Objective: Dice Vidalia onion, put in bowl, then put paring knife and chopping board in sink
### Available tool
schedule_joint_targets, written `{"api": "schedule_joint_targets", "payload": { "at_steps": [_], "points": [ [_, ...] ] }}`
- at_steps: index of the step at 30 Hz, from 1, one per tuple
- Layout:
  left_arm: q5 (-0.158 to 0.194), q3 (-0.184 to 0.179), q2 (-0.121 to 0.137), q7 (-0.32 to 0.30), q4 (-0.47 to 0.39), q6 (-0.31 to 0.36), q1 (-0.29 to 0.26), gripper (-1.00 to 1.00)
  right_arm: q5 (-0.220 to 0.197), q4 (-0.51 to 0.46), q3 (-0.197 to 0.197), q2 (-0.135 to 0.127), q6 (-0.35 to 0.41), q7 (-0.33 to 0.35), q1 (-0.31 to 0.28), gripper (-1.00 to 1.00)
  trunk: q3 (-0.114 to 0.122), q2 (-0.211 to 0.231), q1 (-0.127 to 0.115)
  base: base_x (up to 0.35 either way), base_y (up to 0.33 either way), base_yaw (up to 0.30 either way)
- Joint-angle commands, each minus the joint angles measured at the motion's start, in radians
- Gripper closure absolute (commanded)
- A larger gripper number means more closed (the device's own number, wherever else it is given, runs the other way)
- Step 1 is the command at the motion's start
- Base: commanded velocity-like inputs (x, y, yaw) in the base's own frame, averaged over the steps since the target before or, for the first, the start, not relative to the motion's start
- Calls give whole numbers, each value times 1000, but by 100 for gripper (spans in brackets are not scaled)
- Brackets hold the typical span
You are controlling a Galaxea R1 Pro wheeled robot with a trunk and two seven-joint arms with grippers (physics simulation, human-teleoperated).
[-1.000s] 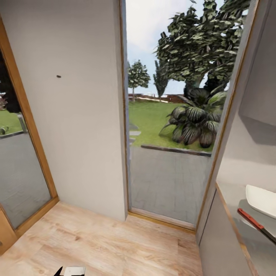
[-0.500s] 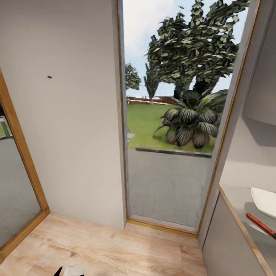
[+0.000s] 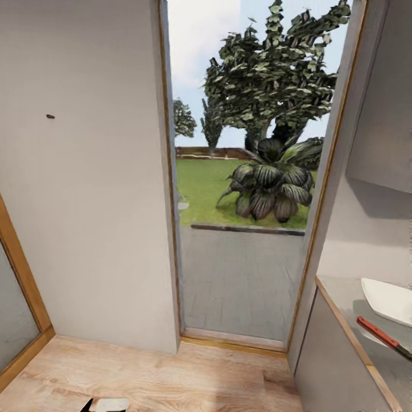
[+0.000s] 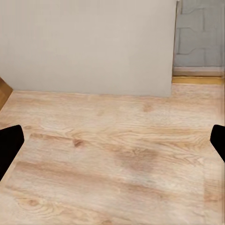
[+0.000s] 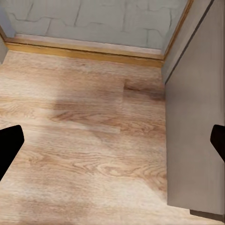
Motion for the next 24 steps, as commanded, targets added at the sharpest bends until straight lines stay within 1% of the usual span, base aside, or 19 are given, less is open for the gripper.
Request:
{"api": "schedule_joint_targets", "payload": {
  "at_steps": [1, 24],
  "points": [
    [3, -9, -2, 4, 3, -4, 0, -100, -4, 0, 8, 0, -2, -6, 0, -100, 1, -1, 0, 2, 1, -166],
    [3, -8, -2, 4, 3, -4, 0, -100, -4, 0, 8, 0, -1, -6, 0, -100, 26, -1, 0, 0, 0, -166]
  ]
}}
